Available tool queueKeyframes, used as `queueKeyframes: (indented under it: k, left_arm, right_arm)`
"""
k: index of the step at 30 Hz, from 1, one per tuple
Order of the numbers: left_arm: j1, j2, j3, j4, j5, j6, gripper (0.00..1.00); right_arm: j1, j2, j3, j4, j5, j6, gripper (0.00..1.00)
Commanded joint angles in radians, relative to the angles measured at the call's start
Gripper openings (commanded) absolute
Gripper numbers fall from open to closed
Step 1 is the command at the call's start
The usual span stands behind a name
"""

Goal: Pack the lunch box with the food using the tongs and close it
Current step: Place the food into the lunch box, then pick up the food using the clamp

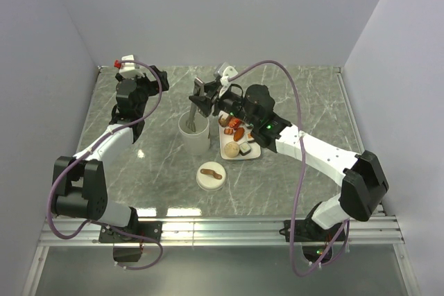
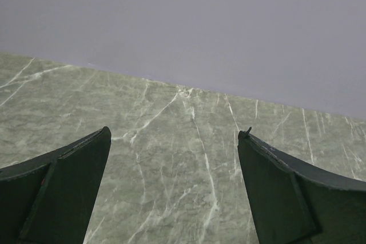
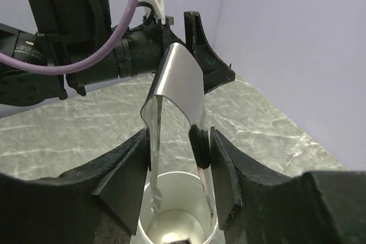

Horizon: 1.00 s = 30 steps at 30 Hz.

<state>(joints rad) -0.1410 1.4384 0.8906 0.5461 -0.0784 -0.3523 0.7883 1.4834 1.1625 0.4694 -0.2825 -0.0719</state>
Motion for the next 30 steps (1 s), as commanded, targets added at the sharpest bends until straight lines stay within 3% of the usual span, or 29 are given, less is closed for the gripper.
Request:
queueKeyframes:
  k: [1,17,23,30]
  left_arm:
    - [-0.003,-0.004,0.021,0.012,-0.004,0.019,1.0]
    - [-0.005,-0.006,0.019,0.017,0.0,0.018,0.99]
    - [-0.005,0.002,0.024,0.015,0.012,0.015,0.99]
    - [-0.005,0.01,0.027,0.015,0.023,0.012,0.99]
  right_arm:
    - [0.008,-0.034,0.048,0.077,-0.015,-0.003,0.53]
    - [0.008,-0.376,-0.253,0.268,0.187,-0.049,0.48]
    - [0.003,-0.373,-0.299,0.236,0.377,-0.057,0.48]
    - [-0.024,-0.305,-0.36,0.261,0.436,0.026,0.48]
